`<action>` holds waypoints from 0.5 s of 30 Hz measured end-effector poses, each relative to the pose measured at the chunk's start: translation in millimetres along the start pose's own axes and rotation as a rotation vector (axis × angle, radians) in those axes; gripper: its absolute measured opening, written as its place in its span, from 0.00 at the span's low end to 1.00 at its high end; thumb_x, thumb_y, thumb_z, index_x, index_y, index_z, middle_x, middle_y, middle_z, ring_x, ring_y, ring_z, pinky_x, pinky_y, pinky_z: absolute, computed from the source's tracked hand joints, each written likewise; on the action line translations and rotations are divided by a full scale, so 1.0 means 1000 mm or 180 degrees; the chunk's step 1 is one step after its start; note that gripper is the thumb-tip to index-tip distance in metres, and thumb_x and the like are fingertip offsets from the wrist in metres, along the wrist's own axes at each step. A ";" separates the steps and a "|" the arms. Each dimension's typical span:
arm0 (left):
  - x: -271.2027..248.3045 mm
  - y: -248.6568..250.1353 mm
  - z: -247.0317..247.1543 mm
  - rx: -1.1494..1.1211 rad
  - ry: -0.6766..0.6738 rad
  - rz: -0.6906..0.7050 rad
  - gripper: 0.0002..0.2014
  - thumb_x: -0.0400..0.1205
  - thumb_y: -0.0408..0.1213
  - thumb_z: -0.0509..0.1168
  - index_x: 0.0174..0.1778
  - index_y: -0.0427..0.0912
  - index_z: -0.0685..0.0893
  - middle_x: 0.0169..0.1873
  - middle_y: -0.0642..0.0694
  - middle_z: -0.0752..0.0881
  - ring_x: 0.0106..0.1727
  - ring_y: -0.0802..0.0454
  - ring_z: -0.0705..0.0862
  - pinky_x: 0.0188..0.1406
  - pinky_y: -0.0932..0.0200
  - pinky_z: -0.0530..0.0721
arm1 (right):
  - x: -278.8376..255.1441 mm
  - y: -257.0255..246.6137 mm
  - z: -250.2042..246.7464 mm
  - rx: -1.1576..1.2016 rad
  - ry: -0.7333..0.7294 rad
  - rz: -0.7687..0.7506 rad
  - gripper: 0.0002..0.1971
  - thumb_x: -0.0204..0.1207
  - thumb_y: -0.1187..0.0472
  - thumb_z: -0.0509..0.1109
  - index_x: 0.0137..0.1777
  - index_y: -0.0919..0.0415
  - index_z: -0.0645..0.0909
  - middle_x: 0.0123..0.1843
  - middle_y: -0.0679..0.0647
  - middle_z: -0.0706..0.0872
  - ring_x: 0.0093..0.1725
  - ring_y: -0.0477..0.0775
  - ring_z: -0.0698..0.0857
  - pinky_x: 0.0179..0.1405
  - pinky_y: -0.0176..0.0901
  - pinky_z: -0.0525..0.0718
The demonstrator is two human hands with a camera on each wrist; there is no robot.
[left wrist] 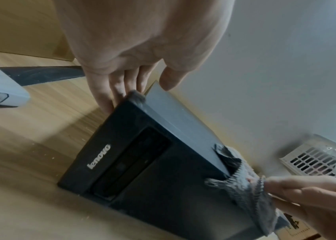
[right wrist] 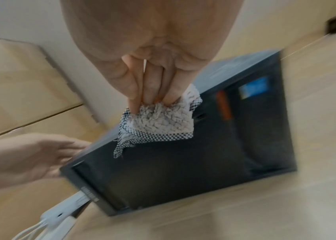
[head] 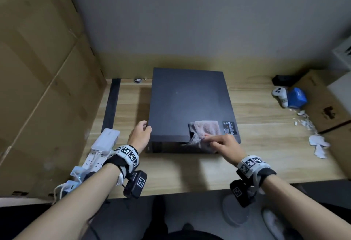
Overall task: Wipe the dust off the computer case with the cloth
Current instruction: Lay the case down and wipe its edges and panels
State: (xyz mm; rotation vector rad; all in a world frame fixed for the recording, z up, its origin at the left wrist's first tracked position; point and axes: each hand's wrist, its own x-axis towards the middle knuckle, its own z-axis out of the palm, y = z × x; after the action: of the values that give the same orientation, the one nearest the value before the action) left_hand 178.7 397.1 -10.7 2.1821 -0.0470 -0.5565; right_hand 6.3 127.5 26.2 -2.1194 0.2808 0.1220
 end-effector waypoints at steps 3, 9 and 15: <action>-0.014 -0.001 0.010 0.0002 0.0158 -0.0027 0.23 0.85 0.41 0.57 0.77 0.42 0.70 0.75 0.45 0.75 0.74 0.45 0.74 0.70 0.53 0.69 | -0.015 0.033 -0.034 -0.0092 0.0640 0.0145 0.23 0.73 0.73 0.66 0.39 0.41 0.90 0.45 0.44 0.93 0.49 0.33 0.88 0.47 0.30 0.80; -0.029 -0.022 0.008 -0.0145 -0.0076 0.0043 0.36 0.74 0.31 0.64 0.81 0.47 0.64 0.74 0.46 0.75 0.68 0.49 0.77 0.68 0.52 0.74 | -0.025 0.057 -0.051 -0.0607 0.1143 0.0042 0.15 0.68 0.58 0.69 0.54 0.53 0.88 0.45 0.48 0.84 0.40 0.50 0.82 0.45 0.48 0.83; -0.021 -0.031 0.002 0.0086 -0.0202 0.0155 0.38 0.69 0.24 0.68 0.77 0.46 0.67 0.62 0.54 0.78 0.69 0.49 0.79 0.70 0.50 0.78 | -0.012 0.078 -0.045 -0.1036 0.1188 0.0158 0.26 0.65 0.67 0.82 0.65 0.64 0.85 0.60 0.60 0.79 0.54 0.59 0.82 0.57 0.42 0.76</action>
State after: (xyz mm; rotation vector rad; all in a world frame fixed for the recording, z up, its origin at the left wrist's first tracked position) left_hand 154.0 420.1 -27.1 2.1832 -0.1422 -0.6006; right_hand -25.5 50.9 -11.1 -2.4537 0.5658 -0.2165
